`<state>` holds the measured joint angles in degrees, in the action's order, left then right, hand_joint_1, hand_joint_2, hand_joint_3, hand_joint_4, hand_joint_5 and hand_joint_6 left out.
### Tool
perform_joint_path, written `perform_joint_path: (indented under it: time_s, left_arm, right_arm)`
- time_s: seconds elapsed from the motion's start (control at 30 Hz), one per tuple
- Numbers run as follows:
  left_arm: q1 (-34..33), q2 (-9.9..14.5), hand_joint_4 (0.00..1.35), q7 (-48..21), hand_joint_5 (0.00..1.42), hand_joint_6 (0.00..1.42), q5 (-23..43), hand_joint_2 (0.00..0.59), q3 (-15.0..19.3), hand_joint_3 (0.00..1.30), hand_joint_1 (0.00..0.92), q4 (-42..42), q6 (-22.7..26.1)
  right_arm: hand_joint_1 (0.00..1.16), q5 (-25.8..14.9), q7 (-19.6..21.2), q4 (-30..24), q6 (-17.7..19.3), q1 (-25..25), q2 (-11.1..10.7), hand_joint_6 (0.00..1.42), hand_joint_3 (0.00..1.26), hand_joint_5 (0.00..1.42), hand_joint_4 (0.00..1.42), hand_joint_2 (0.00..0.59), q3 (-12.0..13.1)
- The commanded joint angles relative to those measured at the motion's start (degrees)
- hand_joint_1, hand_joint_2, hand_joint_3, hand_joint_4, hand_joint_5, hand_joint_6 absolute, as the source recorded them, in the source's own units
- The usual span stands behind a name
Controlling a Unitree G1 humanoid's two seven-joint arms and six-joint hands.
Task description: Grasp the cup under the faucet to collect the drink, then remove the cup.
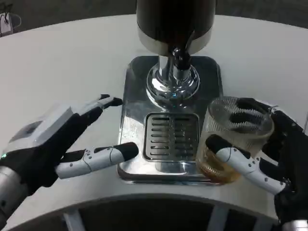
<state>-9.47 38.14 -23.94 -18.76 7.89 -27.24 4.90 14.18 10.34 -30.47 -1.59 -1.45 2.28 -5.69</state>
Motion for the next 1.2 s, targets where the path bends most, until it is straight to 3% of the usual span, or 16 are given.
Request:
perform_joint_path:
  time_s: [0.03,0.27,0.53,0.9,1.2]
  left_arm:
    - [1.89,1.33,0.0,-2.07,0.03,0.19,-0.86,0.066,-0.08,0.1,0.0,-3.28,1.08]
    - [4.53,0.48,0.0,-3.39,0.0,0.18,-2.4,0.066,-1.13,0.07,0.0,-9.44,2.83]
    - [9.71,-0.17,0.0,-3.52,0.0,0.13,-3.88,0.067,-0.66,0.04,0.0,-16.17,2.79]
    - [15.02,-0.43,0.0,-4.03,0.0,0.05,-8.31,0.064,-1.38,0.0,0.0,-22.77,1.08]
    - [15.7,-1.12,0.0,-5.6,0.0,0.01,-10.53,0.064,-2.48,0.0,0.0,-24.6,1.66]
  right_arm:
    - [0.94,-1.43,-2.6,-6.27,0.07,-2.96,-0.45,1.42,0.97,1.32,1.16,0.194,-0.37]
    - [0.94,-2.98,-6.66,-13.03,-0.69,-7.21,-1.83,1.42,0.98,1.33,1.16,0.194,-0.47]
    - [0.95,-4.81,-10.9,-17.24,-0.9,-10.07,-4.25,1.42,0.99,1.34,1.18,0.193,0.8]
    - [0.95,-8.97,-15.91,-22.12,0.96,-15.38,-8.78,1.42,0.99,1.34,1.19,0.193,4.91]
    - [0.95,-11.29,-17.89,-23.74,1.55,-16.99,-10.58,1.42,0.99,1.34,1.19,0.193,6.98]
